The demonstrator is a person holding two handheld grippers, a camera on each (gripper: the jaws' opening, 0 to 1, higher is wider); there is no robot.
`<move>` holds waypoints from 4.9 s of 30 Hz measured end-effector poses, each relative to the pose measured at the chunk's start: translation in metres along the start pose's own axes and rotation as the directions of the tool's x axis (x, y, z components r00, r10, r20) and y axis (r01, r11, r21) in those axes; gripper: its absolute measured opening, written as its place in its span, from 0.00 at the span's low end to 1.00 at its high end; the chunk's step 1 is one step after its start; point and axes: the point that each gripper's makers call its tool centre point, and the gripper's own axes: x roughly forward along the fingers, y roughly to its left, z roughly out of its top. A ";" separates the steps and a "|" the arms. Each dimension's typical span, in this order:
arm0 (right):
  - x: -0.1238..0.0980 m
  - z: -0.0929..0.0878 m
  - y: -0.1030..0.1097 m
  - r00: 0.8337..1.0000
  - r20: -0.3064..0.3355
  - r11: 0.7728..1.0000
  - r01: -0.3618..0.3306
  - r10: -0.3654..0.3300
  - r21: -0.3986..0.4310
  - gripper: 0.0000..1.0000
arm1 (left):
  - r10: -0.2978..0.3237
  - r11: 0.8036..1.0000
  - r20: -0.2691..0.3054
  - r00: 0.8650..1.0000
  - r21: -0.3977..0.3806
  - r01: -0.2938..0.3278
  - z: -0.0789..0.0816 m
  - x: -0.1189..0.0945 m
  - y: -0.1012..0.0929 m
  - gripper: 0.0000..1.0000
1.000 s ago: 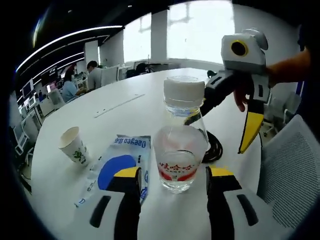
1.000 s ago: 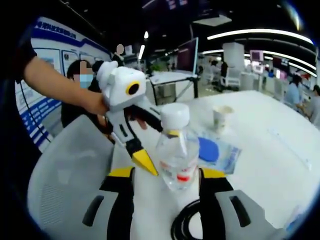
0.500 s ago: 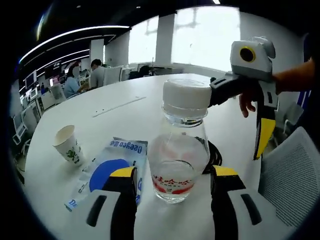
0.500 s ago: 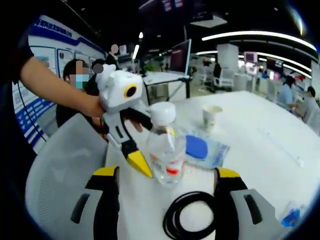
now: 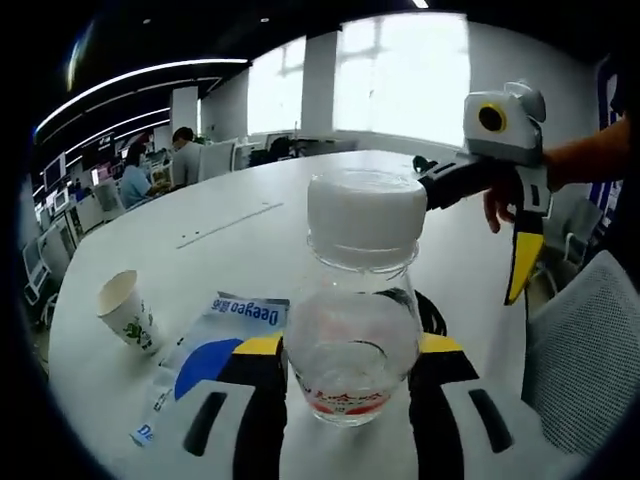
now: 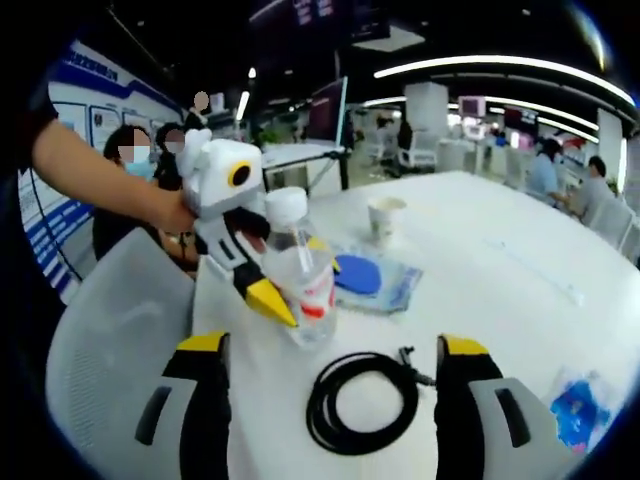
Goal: Arrange the tabletop items into an orderly group along one side of the table until the central work area is clear of visible clutter.
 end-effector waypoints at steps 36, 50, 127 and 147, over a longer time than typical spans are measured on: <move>-0.033 -0.026 -0.008 0.973 -0.108 0.971 0.216 -0.205 0.101 0.84 | 0.083 0.988 0.025 0.996 -0.131 -0.079 -0.011 -0.011 0.018 0.41; -0.035 -0.015 -0.012 0.952 -0.119 0.953 0.293 -0.283 0.074 0.91 | 0.130 0.984 0.065 0.989 -0.128 -0.121 0.001 -0.034 0.040 0.41; -0.034 -0.010 0.017 0.917 -0.064 0.900 0.398 -0.393 0.176 1.00 | 0.390 0.913 0.075 0.918 -0.162 -0.375 -0.001 -0.103 0.177 0.41; -0.044 -0.036 0.025 0.921 -0.100 0.897 0.391 -0.378 0.208 1.00 | 0.463 0.873 0.056 0.885 -0.205 -0.443 -0.001 -0.092 0.218 0.41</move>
